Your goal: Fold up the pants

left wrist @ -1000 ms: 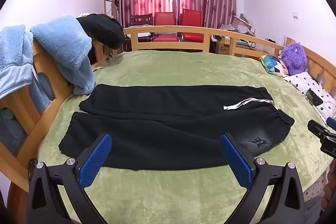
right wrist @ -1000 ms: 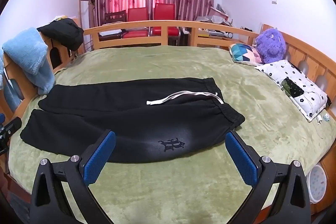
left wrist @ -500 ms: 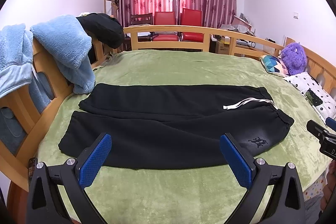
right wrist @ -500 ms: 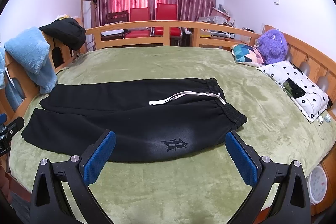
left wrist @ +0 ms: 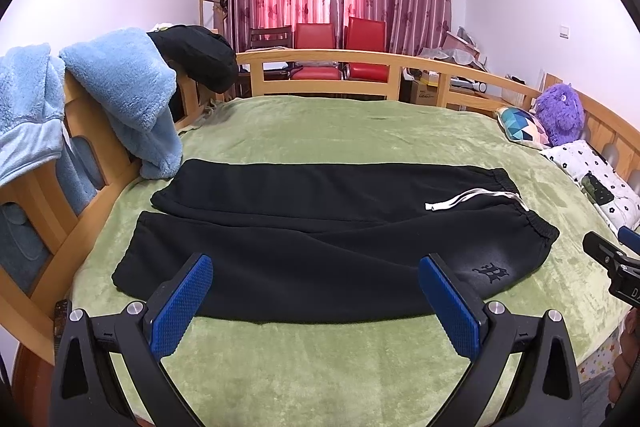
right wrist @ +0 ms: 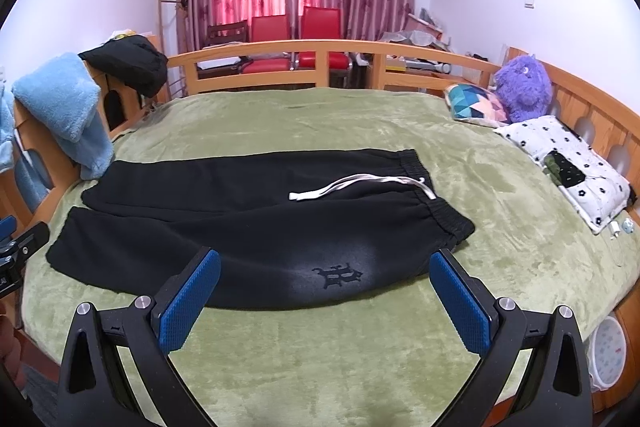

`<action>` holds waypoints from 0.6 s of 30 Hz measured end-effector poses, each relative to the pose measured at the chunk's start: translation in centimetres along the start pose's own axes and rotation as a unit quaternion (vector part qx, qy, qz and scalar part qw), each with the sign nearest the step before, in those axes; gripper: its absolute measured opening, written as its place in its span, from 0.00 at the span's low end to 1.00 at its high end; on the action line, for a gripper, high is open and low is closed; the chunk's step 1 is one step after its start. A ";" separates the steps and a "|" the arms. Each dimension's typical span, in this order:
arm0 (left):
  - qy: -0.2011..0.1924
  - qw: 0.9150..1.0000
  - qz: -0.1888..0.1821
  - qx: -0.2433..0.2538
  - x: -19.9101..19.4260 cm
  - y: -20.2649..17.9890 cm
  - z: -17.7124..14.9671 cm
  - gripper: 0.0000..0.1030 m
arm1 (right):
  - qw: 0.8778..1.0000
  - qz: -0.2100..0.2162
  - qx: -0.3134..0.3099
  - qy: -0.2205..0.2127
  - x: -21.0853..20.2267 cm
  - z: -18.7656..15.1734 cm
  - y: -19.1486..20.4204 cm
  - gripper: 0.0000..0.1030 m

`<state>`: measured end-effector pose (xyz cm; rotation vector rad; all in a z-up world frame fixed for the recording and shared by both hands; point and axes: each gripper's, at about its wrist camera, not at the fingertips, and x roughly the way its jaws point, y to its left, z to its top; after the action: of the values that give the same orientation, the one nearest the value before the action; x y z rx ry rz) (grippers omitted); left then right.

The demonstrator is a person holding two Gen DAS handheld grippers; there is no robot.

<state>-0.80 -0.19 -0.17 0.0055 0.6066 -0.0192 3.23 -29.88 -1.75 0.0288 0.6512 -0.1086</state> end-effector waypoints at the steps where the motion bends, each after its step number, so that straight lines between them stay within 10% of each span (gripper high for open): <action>1: 0.000 1.000 0.000 -0.001 0.0 0.0 0.0 1.00 | 1.000 -0.001 0.001 -0.001 0.0 0.0 0.1 0.99; 18: 0.002 1.000 0.000 -0.006 -0.2 0.2 0.1 1.00 | 1.000 -0.003 -0.008 0.000 0.1 -0.3 0.5 0.99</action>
<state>-0.88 0.06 0.01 -0.0059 0.6097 -0.0154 3.16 -29.37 -2.03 0.0122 0.6524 -0.1095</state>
